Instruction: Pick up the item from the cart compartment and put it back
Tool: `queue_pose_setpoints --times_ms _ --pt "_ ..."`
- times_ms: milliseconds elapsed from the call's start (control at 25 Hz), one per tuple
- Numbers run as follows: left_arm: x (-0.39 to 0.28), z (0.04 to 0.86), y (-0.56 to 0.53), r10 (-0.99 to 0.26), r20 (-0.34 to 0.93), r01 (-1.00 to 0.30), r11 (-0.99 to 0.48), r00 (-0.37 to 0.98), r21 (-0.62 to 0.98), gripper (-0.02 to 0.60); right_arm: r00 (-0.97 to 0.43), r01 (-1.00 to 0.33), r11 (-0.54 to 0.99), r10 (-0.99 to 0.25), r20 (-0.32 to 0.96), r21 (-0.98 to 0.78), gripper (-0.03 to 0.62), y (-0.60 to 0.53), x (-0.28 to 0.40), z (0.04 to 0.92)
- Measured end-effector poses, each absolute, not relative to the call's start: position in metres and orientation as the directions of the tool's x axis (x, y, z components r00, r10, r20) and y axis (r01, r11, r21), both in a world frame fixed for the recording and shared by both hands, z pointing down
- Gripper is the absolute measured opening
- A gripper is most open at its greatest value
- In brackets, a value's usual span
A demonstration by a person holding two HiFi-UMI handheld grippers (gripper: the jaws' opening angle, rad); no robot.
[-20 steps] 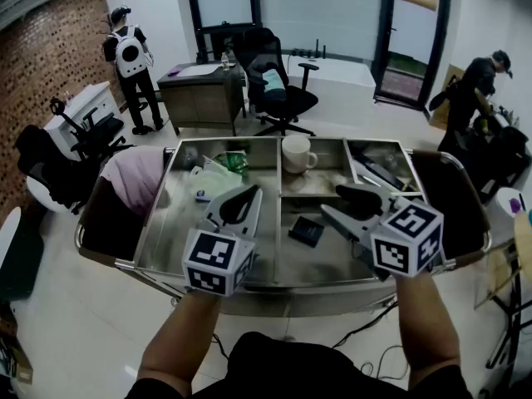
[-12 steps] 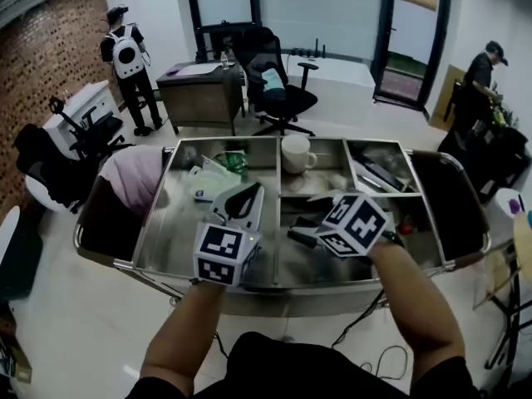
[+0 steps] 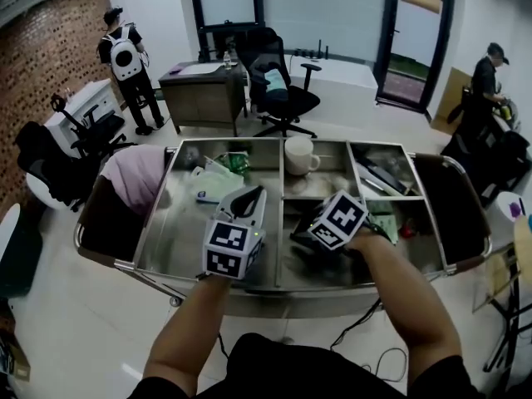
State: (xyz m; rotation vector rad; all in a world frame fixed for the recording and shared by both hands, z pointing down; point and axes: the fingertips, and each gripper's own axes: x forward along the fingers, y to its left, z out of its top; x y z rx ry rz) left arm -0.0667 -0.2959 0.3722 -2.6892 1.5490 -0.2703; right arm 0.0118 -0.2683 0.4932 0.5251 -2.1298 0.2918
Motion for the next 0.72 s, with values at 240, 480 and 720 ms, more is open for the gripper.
queue_pose_setpoints --times_ms 240,480,720 --pt "-0.068 0.385 -0.301 -0.854 0.164 -0.855 -0.511 0.494 -0.088 0.000 -0.490 -0.463 0.886 -0.247 0.836 -0.010 0.278 -0.269 0.005 0.504" --pt "-0.065 0.392 -0.299 -0.841 0.171 -0.844 -0.531 0.512 -0.083 0.000 -0.432 -0.491 0.871 -0.272 0.860 0.029 0.278 -0.279 0.017 0.519" --pt "-0.066 0.394 -0.299 -0.836 0.176 -0.843 -0.535 0.519 -0.058 0.000 -0.458 -0.543 0.839 -0.259 0.850 -0.037 0.253 -0.283 0.021 0.525"
